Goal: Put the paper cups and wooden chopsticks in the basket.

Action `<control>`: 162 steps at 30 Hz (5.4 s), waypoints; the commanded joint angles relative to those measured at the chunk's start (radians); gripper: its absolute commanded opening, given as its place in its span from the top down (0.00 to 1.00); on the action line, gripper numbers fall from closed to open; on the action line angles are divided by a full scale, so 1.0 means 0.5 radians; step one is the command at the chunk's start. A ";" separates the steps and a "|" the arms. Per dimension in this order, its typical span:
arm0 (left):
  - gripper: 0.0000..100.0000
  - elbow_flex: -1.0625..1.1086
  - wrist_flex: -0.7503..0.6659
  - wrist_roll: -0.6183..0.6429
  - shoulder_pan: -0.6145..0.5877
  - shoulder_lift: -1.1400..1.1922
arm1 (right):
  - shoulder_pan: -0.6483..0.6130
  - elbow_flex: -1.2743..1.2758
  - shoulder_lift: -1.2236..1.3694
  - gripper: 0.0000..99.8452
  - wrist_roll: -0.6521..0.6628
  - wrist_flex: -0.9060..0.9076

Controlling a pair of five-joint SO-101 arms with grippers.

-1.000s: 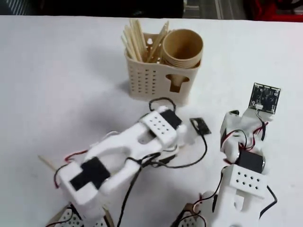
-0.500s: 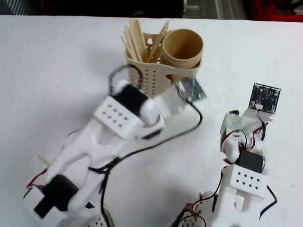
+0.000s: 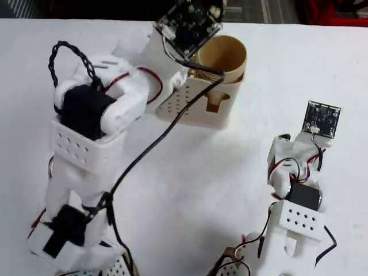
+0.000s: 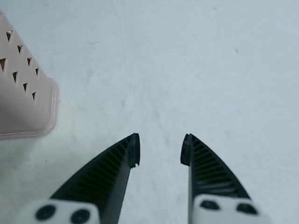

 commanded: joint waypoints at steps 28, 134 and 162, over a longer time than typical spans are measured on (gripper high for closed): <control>0.86 -0.236 -0.789 0.365 -0.121 0.661 | 0.005 -0.012 -0.044 0.84 -0.018 -0.032; 0.97 2.995 -0.733 0.298 -2.030 0.158 | -0.091 0.018 -0.035 0.84 -0.003 -0.032; 0.98 1.550 -0.626 1.227 -1.300 0.158 | -0.091 0.018 -0.044 0.84 -0.003 -0.032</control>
